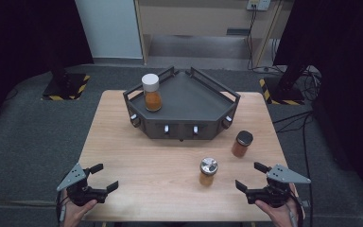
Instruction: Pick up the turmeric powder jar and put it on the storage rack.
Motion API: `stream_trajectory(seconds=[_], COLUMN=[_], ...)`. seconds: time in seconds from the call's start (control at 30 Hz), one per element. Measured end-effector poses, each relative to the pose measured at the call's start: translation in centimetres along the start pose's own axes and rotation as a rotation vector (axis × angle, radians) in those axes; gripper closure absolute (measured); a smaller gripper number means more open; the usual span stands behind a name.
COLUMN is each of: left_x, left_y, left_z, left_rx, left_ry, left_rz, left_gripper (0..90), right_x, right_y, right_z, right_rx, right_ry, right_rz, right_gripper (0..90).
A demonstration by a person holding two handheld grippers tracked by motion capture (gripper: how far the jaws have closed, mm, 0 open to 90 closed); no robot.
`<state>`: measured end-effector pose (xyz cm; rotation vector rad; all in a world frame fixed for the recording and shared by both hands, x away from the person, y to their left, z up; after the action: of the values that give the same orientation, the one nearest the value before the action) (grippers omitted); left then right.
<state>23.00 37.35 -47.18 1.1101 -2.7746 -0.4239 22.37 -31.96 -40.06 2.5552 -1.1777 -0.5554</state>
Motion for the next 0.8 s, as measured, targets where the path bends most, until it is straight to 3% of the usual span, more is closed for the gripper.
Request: stream_trajectory(seconds=[0.8], left_x=[0.0], left_y=[-0.1], left_z=[0.0], left_rx=[-0.003], left_ry=[-0.002], left_rz=[0.015], left_gripper=[0.0], right_x=[-1.2], right_y=[-6.6], right_z=[-1.7], right_rx=[-0.086], right_ry=[0.034], right_rz=[-0.106], right_gripper=[6.3])
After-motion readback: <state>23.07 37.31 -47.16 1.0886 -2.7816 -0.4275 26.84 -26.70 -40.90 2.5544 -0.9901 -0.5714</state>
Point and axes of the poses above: each handheld gripper's, and its own axes: y roughly backward along the jaws, z roughly out of its underside, x roughly to its right, the point moved 5 cm from there along -y, roughly forward along the jaws, and after that the axes turned 10 degrees about -y, right-handed, at the moved point
